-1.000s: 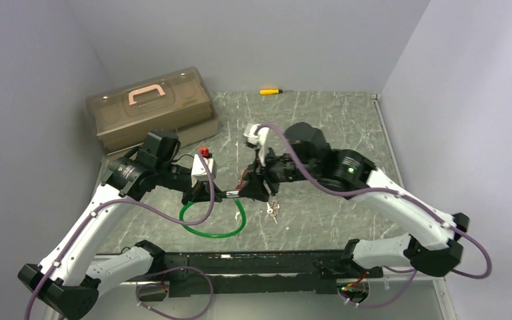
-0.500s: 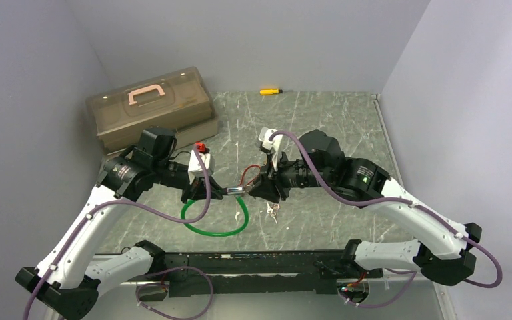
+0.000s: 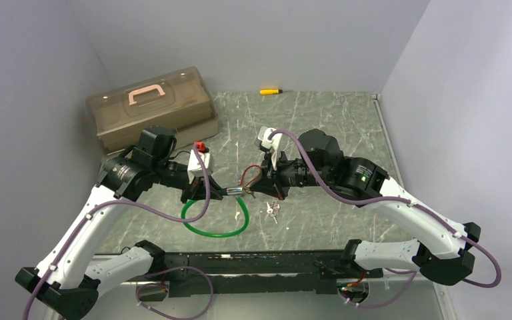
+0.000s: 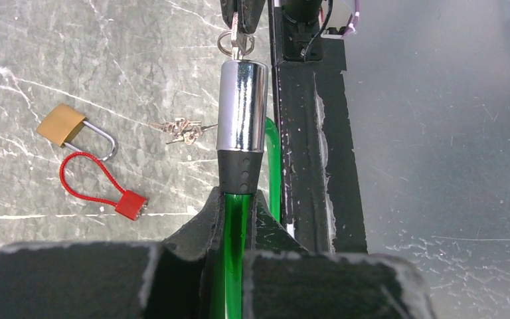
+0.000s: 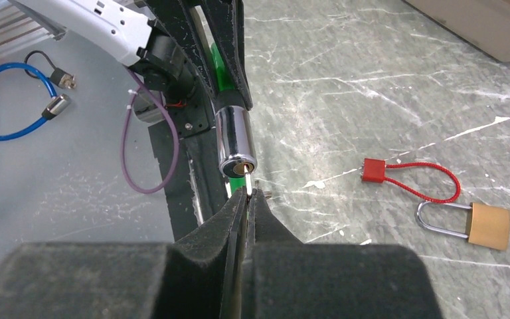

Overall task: Unlock with the key
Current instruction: Unlock the lock.

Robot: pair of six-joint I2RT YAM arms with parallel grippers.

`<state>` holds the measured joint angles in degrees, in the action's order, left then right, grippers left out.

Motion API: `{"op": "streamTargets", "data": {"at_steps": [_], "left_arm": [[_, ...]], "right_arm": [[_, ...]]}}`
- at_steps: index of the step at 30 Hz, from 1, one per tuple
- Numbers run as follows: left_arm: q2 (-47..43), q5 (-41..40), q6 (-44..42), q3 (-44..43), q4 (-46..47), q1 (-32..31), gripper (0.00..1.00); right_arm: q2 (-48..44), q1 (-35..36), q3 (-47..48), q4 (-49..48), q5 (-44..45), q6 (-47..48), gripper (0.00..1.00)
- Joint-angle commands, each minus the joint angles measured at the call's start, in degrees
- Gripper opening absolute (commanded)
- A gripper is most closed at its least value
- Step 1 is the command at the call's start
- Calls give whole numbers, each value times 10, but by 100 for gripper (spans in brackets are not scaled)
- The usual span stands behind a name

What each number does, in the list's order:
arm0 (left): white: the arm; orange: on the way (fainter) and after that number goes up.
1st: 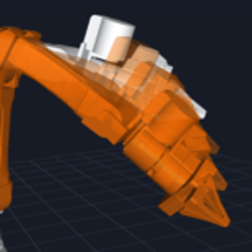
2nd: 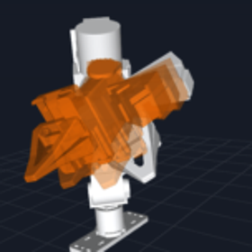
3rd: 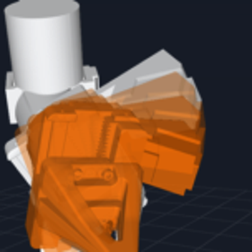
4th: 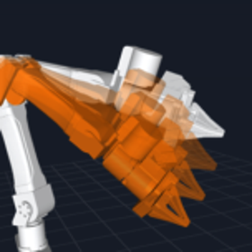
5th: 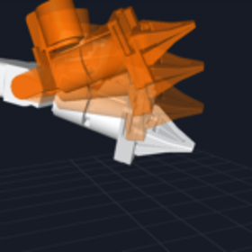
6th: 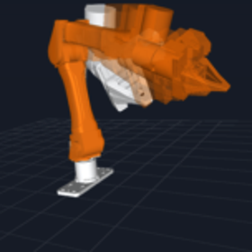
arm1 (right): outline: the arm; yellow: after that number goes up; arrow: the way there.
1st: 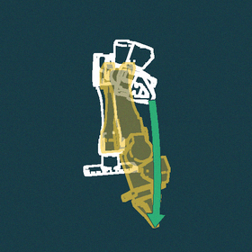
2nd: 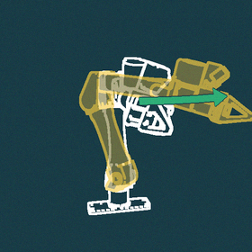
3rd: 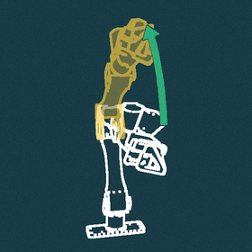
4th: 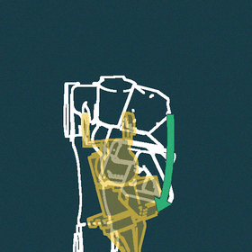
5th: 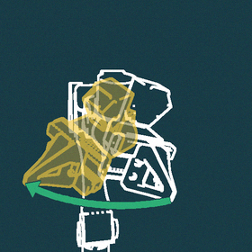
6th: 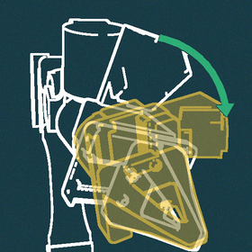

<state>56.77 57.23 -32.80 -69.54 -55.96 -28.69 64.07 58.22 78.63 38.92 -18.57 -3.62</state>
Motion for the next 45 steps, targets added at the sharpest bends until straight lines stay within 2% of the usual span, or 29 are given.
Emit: {"op": "streamTargets", "data": {"at_steps": [1, 9, 13, 24, 30, 34, 37, 41, 45], "left_arm": [[-7, 38, 23, -34, 34, 0, 0], [-7, 26, 47, -48, 57, 0, 0], [-4, -12, 23, -68, 57, 1, 0], [12, -71, -63, -147, 52, -7, 0], [20, -136, -115, -195, 48, -42, 0], [11, -193, -140, -189, 64, -72, 0], [7, -197, -136, -190, 67, -74, 0], [5, -189, -129, -195, 54, -74, 0], [4, -180, -129, -196, 44, -74, 0]], "right_arm": [[3, 0, -4, -44, -22, -7, 0], [24, 0, -29, -78, -51, -27, 0], [26, -7, -52, -111, -44, -63, 0], [19, -125, -88, -236, -193, -205, 0], [41, -134, -35, -219, -222, -224, 0], [52, -136, -10, -192, -222, -236, 0], [44, -136, -9, -179, -223, -223, 1], [13, -135, -8, -139, -195, -160, 32], [-10, -135, 1, -132, -180, -130, 45]]}}
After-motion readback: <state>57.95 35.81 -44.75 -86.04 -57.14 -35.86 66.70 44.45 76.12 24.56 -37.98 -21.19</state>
